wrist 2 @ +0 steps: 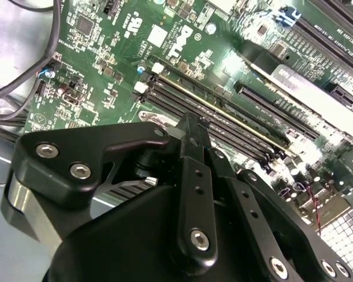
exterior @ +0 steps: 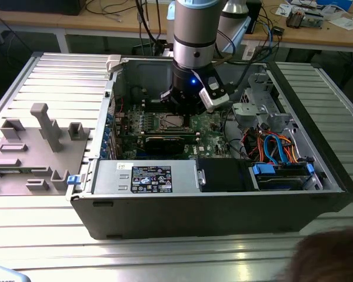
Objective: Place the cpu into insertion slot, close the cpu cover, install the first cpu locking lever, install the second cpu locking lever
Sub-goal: 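Install the second cpu locking lever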
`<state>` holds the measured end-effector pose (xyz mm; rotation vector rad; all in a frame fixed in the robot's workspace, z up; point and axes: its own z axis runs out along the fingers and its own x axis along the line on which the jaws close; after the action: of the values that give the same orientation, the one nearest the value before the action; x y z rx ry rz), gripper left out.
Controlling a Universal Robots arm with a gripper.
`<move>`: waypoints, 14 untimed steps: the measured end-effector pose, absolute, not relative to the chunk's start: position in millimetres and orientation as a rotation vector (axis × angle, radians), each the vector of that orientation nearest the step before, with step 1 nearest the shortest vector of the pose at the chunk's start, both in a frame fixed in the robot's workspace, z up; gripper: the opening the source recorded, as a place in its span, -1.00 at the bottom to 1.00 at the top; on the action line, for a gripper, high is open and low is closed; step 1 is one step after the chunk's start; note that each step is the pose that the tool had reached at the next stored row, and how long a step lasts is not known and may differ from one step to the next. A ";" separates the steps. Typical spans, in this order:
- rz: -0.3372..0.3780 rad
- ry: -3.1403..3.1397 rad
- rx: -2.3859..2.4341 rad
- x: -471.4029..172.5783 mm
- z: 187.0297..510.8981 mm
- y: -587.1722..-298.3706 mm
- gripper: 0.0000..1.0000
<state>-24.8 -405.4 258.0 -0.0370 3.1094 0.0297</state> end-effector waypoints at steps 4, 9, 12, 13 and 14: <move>0.032 3.109 -0.031 -24.8 257.8 -409.0 -0.79; 0.089 3.108 -0.011 -26.3 257.6 -410.6 -0.79; 0.131 3.106 -0.002 -31.7 256.0 -410.6 -0.79; 0.135 3.106 0.000 -34.9 254.9 -410.6 -0.79; 0.137 3.106 0.001 -37.1 254.2 -410.7 -0.79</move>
<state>-37.1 -410.7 254.2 0.0011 3.1059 0.1369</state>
